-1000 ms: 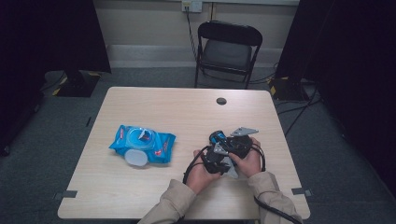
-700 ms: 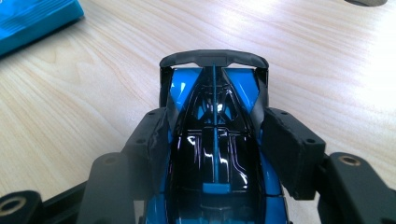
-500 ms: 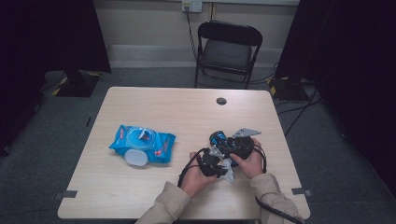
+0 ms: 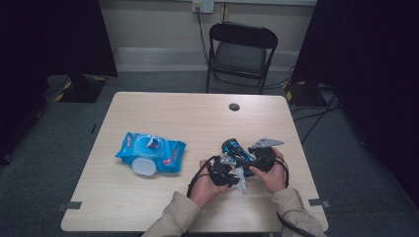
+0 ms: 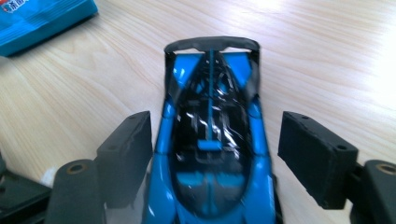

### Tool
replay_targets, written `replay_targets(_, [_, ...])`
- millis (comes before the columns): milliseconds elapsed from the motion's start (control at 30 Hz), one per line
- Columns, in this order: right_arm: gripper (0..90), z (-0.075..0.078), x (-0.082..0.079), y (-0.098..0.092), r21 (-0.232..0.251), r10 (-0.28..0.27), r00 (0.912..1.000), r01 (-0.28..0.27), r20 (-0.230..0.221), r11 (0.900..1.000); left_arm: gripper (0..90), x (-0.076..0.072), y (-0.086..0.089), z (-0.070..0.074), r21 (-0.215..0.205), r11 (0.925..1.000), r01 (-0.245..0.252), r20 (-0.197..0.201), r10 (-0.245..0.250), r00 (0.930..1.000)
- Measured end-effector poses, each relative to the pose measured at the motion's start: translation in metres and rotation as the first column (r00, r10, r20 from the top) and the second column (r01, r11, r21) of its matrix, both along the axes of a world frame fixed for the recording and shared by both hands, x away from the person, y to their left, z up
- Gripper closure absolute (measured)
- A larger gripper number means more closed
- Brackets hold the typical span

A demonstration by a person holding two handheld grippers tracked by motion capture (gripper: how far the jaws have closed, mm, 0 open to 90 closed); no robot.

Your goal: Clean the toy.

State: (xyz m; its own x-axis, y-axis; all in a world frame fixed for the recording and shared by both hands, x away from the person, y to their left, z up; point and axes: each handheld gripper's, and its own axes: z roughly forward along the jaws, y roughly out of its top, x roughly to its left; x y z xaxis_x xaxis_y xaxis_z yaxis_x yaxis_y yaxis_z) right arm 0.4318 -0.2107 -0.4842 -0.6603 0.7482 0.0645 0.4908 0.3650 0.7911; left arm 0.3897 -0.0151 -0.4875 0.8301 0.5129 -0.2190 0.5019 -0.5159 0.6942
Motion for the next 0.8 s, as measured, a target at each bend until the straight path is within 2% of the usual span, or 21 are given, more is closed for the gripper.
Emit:
replay_targets(167, [26.6, 0.004, -0.012, -0.012, 0.004, 0.01, 0.9999, -0.01, 0.008, 1.0, 80.7, 0.0, -0.007, 0.003, -0.003, 0.9999, 0.016, 0.008, -0.016, 0.9998])
replay_targets(333, [27.2, 0.008, -0.025, -0.026, 0.024, 0.0, 0.9999, 0.0, 0.014, 1.0, 80.6, 0.0, -0.016, 0.005, 0.01, 0.9992, 0.04, 0.013, -0.04, 0.9991])
replay_targets(467, [27.6, 0.011, -0.035, -0.038, 0.018, -0.012, 0.9995, 0.011, 0.028, 1.0, 80.6, 0.001, -0.022, 0.006, 0.011, 0.9987, 0.051, 0.017, -0.051, 0.9986])
replay_targets(500, [27.8, 0.011, -0.037, -0.042, 0.028, -0.019, 0.9995, 0.018, 0.025, 0.999, 80.6, 0.001, -0.023, 0.006, 0.019, 0.9981, 0.059, 0.018, -0.059, 0.9981])
replay_targets(600, [28.3, 0.011, -0.046, -0.053, 0.039, -0.025, 0.9996, 0.025, 0.012, 0.999, 79.5, 0.001, -0.027, 0.007, 0.01, 0.9977, 0.067, 0.01, -0.067, 0.9977])
replay_targets(667, [28.3, 0.01, -0.051, -0.061, 0.049, -0.037, 0.9993, 0.037, 0.006, 0.998, 79.6, 0.001, -0.032, 0.007, 0.025, 0.997, 0.072, 0.023, -0.073, 0.9971])
replay_targets(800, [29.1, 0.013, -0.061, -0.072, 0.064, -0.047, 0.9988, 0.046, 0.014, 0.997, 79.3, 0.004, -0.039, 0.005, 0.028, 0.9963, 0.082, 0.023, -0.082, 0.9963])
